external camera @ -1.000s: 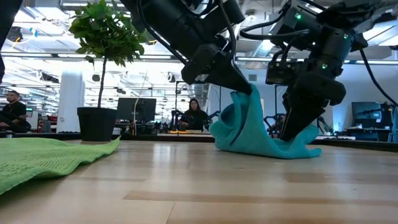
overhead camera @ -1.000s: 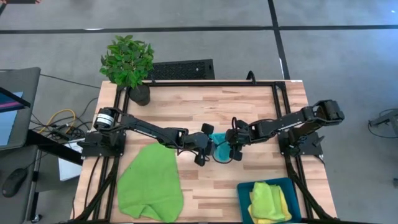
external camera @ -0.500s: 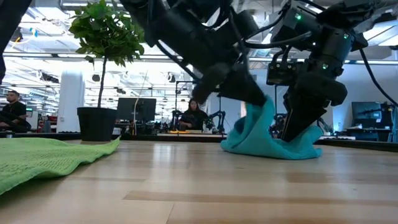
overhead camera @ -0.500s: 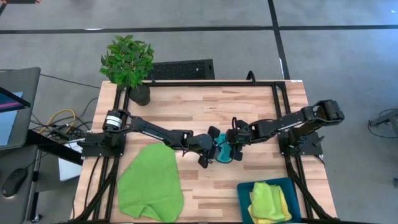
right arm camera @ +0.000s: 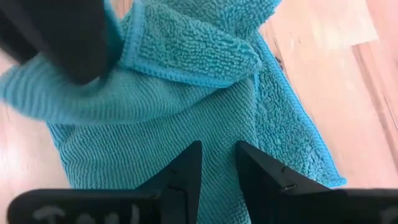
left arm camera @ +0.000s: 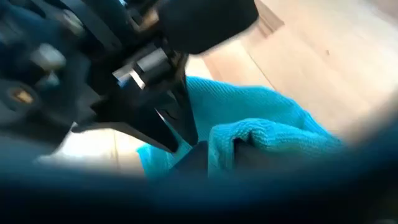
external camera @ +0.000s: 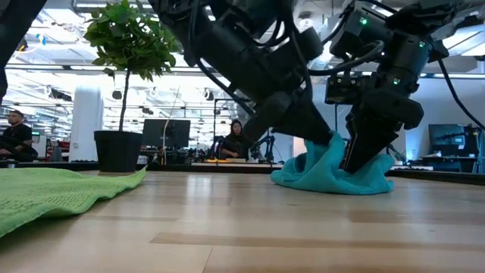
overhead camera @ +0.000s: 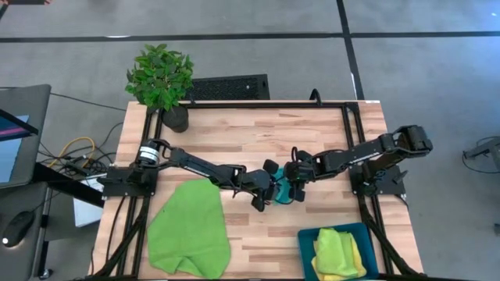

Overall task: Fold microfiber towels
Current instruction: Fold the blue towel, then put the folded blue towel into the bin

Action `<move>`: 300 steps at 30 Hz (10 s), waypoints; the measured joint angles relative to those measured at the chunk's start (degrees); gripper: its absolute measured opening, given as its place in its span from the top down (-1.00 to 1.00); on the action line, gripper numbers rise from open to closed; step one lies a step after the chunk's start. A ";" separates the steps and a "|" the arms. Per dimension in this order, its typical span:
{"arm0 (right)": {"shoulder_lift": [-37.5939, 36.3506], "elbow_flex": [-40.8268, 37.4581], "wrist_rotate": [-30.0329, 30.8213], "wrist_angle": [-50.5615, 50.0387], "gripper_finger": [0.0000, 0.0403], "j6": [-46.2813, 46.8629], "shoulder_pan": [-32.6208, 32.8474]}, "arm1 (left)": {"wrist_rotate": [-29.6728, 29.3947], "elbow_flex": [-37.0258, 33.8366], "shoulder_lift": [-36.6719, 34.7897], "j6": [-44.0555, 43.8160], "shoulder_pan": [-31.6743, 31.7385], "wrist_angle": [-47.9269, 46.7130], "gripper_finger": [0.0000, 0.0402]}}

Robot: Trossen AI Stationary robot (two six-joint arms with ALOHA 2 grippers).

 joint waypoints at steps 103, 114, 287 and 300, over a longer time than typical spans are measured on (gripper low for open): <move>-1.51 2.62 20.77 -7.27 0.98 22.47 15.26 | -21.08 8.06 -8.87 -44.67 -11.67 -41.91 0.25; -4.33 2.62 21.09 -7.12 0.99 22.56 15.41 | -14.03 -6.54 -8.19 -31.09 -7.51 -2.75 0.25; -11.21 21.57 2.95 -35.60 0.99 23.87 49.92 | -20.58 12.59 -7.67 -48.15 -17.16 -30.67 0.25; -10.41 21.64 3.08 -29.15 0.99 39.41 62.97 | -20.55 12.59 -7.65 -48.47 -17.35 -29.76 0.25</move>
